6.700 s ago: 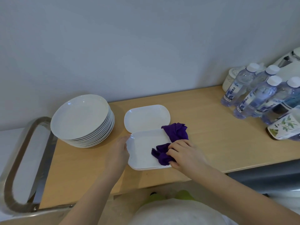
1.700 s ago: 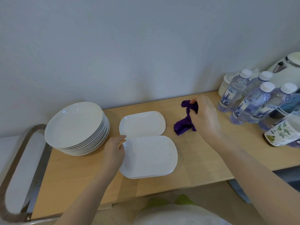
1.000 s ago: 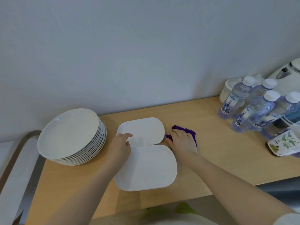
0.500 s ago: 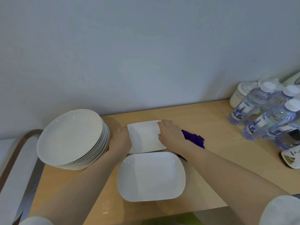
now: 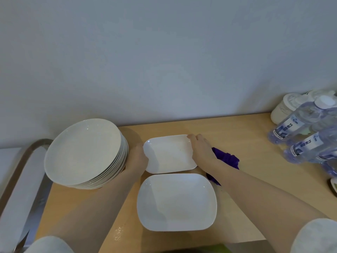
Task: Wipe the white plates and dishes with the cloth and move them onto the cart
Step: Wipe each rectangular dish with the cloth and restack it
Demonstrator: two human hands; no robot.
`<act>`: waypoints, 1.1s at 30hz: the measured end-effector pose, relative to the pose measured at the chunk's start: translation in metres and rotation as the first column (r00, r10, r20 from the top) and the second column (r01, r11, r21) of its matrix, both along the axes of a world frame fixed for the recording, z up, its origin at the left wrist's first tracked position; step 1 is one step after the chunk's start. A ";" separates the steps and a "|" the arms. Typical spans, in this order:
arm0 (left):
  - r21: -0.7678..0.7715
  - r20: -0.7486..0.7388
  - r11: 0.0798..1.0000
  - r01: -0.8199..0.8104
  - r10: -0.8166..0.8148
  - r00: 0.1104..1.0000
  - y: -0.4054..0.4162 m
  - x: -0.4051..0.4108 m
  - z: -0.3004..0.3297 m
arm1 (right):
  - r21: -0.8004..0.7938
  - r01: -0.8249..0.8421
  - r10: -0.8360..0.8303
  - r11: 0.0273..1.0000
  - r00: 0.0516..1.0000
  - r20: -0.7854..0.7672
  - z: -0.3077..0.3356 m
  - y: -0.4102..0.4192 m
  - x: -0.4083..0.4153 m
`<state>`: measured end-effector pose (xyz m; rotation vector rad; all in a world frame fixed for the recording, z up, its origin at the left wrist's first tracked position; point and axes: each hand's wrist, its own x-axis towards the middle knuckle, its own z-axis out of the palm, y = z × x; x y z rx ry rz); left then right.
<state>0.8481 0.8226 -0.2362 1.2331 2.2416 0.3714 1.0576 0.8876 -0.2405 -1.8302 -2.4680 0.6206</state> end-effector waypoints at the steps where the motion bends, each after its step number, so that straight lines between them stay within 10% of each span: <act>1: 0.008 0.026 1.000 -0.019 0.018 0.999 0.000 0.000 -0.001 | 0.002 0.003 -0.003 1.000 1.000 -0.001 0.000 0.000 0.000; 15: 0.281 0.160 0.954 -0.100 0.056 0.985 0.007 0.004 0.018 | 0.276 0.052 -0.043 0.960 0.998 -0.039 0.031 -0.002 0.004; 33: 0.384 0.118 0.923 0.009 -0.059 0.991 -0.058 0.017 0.067 | 0.205 0.146 -0.104 0.968 0.974 -0.201 0.075 -0.070 0.026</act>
